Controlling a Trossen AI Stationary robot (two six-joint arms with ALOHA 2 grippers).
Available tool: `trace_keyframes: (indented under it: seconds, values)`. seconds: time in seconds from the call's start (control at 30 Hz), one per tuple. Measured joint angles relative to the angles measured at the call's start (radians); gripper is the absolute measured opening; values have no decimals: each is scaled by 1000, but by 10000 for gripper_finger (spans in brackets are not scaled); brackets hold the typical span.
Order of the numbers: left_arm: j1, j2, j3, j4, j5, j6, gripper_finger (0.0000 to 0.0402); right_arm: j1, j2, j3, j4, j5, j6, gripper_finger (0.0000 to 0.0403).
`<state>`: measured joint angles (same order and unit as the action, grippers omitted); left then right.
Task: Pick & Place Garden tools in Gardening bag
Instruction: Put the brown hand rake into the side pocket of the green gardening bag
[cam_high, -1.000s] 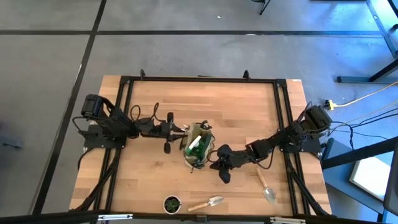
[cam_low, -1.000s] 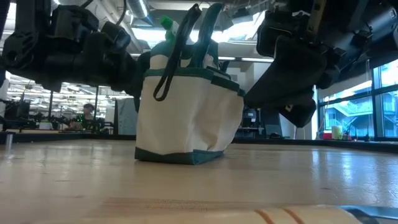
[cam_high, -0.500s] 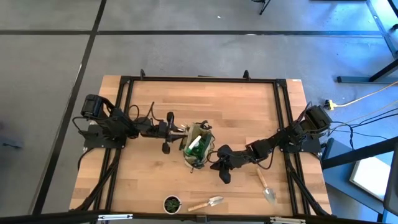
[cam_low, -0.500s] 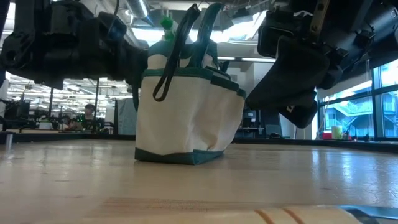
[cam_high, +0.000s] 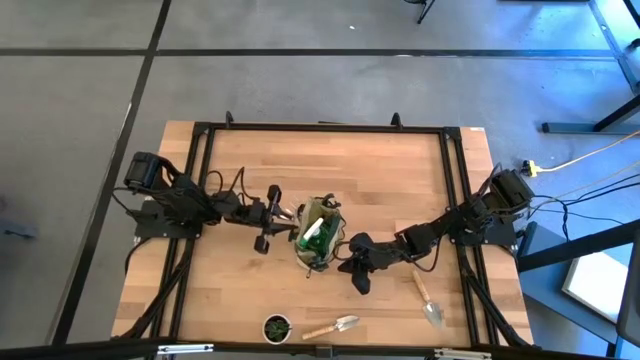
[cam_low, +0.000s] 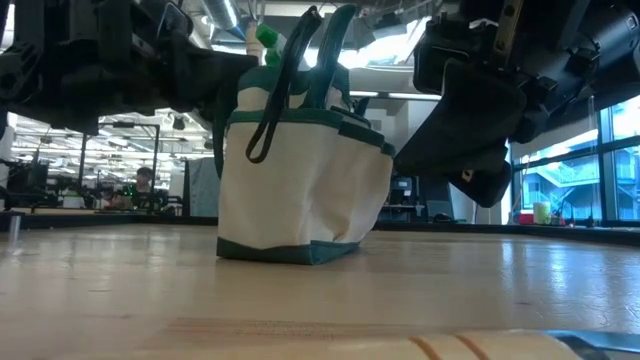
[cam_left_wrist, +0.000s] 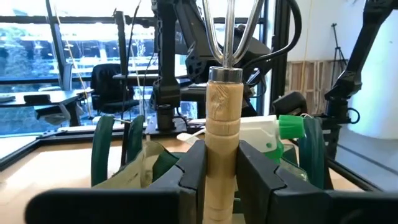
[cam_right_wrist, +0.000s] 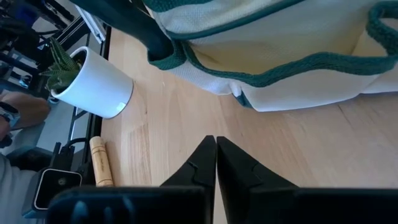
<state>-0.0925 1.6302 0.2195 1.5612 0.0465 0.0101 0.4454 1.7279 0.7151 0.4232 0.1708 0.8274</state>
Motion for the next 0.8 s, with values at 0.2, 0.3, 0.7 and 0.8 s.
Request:
trace_keyframes:
  seconds: [0.2,0.3,0.7,0.8]
  values:
    - [5,0,20,-16,3,11,55,-2,0,0,2,1,6,16]
    - [5,0,31,-21,22,11,55,-7,0,0,3,1,6,16]
    - [36,0,34,-39,16,23,55,-13,0,0,7,-18,26,17]
    - [62,7,34,-36,27,15,55,-13,0,0,7,-22,29,17]
